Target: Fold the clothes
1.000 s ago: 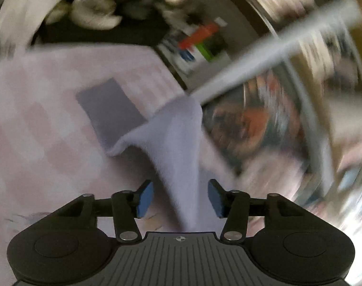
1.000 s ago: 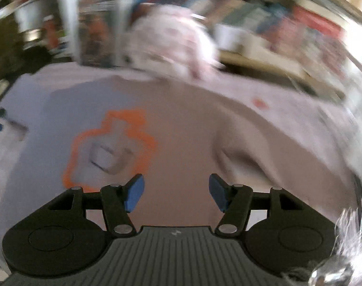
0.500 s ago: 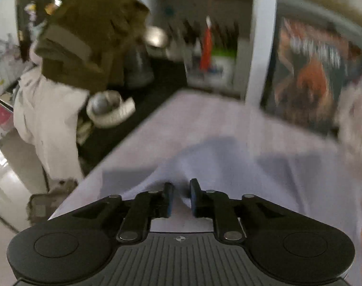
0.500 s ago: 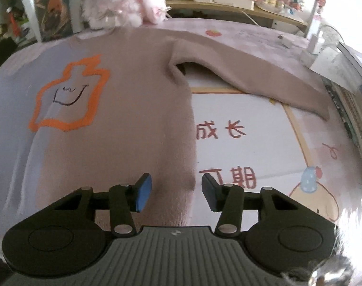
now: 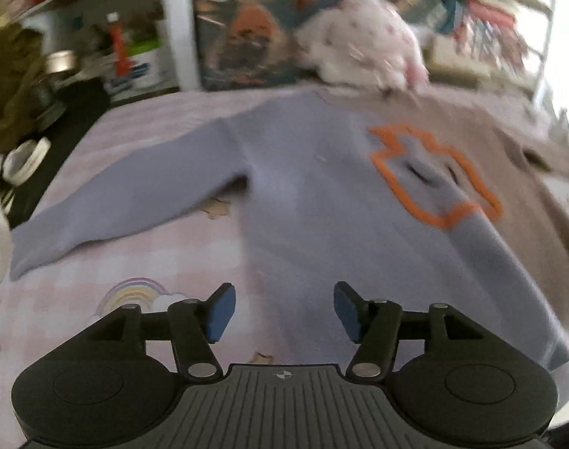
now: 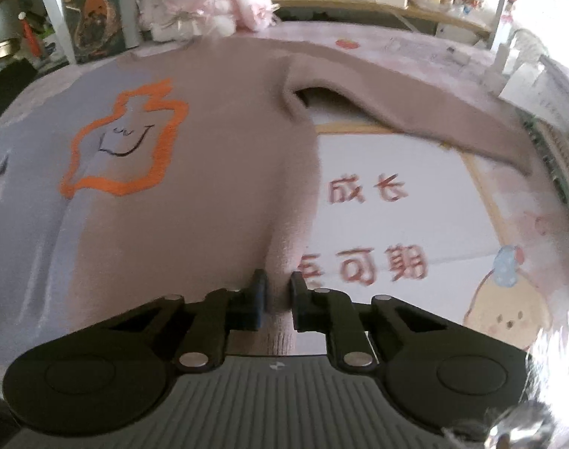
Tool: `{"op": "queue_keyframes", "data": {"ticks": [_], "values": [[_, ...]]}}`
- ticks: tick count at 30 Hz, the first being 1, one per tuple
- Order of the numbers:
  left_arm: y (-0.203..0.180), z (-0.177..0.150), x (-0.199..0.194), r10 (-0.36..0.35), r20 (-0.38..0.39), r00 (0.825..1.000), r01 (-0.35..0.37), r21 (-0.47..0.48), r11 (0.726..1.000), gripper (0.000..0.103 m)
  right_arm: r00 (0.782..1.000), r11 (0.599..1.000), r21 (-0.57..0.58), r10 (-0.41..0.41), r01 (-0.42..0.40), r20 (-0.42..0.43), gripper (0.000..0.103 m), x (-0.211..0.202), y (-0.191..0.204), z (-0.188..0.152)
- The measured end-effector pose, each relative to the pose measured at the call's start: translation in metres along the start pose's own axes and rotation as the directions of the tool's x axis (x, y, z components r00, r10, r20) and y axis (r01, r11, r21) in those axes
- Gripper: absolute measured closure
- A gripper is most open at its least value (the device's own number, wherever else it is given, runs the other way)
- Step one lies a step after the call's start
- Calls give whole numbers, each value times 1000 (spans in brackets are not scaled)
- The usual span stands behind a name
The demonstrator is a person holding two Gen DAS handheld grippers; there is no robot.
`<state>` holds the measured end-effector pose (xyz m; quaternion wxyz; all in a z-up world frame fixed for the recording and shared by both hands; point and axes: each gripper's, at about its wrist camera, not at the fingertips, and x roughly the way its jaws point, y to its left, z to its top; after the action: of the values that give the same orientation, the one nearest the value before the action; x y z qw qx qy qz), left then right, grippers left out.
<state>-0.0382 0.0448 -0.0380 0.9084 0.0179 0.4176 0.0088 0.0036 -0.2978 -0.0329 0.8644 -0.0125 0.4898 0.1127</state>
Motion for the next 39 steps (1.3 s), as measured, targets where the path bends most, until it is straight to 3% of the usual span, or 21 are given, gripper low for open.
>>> {"op": "queue_keyframes", "data": {"ticks": [4, 5, 9, 11, 14, 17, 18, 19, 22, 29, 39], "values": [[-11, 0, 7, 30, -31, 999, -28, 76, 997, 44, 987, 978, -132, 155, -159, -40, 92, -8, 29, -12], [-13, 0, 7, 22, -30, 999, -19, 79, 997, 44, 992, 980, -153, 121, -125, -38, 92, -8, 32, -14], [-21, 2, 8, -13, -29, 1000, 15, 89, 996, 45, 999, 998, 47, -30, 29, 27, 92, -12, -7, -9], [-25, 3, 8, -30, -28, 999, 32, 94, 995, 45, 994, 994, 58, -96, 93, 43, 92, -13, -15, -8], [-29, 4, 8, -52, -22, 998, 54, 91, 994, 61, 986, 985, 57, -163, 161, 45, 92, -14, -20, -9], [-27, 3, 8, -43, -14, 999, 44, 105, 993, 83, 996, 996, 23, -86, 85, 29, 92, -19, -6, -15], [-27, 3, 8, -33, -11, 999, 34, 115, 993, 95, 998, 998, 10, -56, 56, 25, 91, -21, 0, -17], [-26, 3, 8, -23, -8, 1000, 24, 124, 992, 98, 999, 999, -3, -40, 40, 25, 91, -21, 6, -19], [-18, 6, 10, -4, -15, 1000, 6, 122, 992, 98, 1000, 999, -41, 5, -4, 23, 91, -21, 22, -24], [1, 10, 14, 33, -12, 999, -31, 100, 995, 98, 1000, 1000, -13, 6, -5, 14, 91, -25, 21, -26], [11, 10, 16, 29, 0, 1000, -29, 89, 996, 97, 1000, 1000, -11, 5, -5, 4, 89, -25, 15, -26]]}}
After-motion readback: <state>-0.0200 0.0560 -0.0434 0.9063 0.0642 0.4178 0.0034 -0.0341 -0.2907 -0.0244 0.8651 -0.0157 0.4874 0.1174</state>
